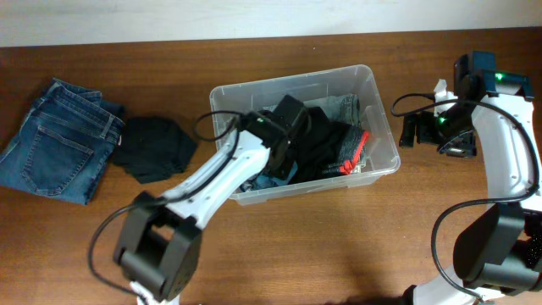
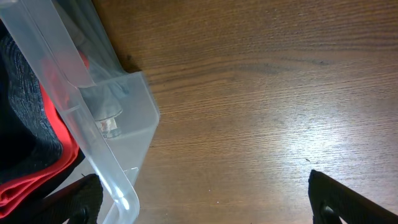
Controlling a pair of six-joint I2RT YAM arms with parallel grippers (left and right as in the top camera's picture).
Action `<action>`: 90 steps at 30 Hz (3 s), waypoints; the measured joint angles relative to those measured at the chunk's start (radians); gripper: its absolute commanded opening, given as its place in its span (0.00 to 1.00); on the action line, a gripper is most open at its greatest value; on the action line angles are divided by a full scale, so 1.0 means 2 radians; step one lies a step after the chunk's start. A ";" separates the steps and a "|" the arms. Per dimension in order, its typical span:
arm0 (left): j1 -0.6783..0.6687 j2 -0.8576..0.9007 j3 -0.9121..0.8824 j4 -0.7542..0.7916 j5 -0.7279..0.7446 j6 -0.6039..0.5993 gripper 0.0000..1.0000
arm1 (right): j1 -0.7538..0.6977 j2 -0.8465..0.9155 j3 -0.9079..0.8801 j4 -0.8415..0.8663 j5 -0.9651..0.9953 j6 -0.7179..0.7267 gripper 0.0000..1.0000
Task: Pack container
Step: 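Lower the cloth into the container's left side with the left gripper, then open the left gripper and release the cloth in the container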
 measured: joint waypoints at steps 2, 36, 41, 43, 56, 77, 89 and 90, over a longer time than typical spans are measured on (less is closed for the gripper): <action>0.000 0.025 0.000 -0.001 0.006 0.000 0.01 | 0.000 0.000 0.000 0.000 0.000 0.000 0.98; 0.065 -0.018 0.059 -0.006 0.043 -0.020 0.03 | 0.000 0.000 0.000 0.000 0.000 0.000 0.98; 0.065 -0.017 -0.006 0.044 0.043 -0.037 0.03 | 0.000 0.000 0.000 0.000 0.000 0.000 0.98; 0.065 -0.014 -0.032 0.069 0.047 -0.043 0.03 | 0.000 0.000 0.000 0.000 0.000 0.000 0.98; 0.071 0.016 -0.034 0.068 0.078 -0.052 0.00 | 0.000 0.000 0.000 0.000 0.000 0.000 0.98; 0.072 -0.089 0.147 -0.288 0.089 -0.052 0.00 | 0.000 0.000 0.000 0.000 0.000 0.000 0.98; 0.014 -0.086 -0.001 -0.238 0.104 -0.052 0.00 | 0.000 0.000 0.000 0.000 0.000 0.000 0.98; 0.014 -0.086 -0.009 -0.230 0.104 -0.052 0.01 | 0.000 0.000 0.000 0.000 0.000 0.000 0.98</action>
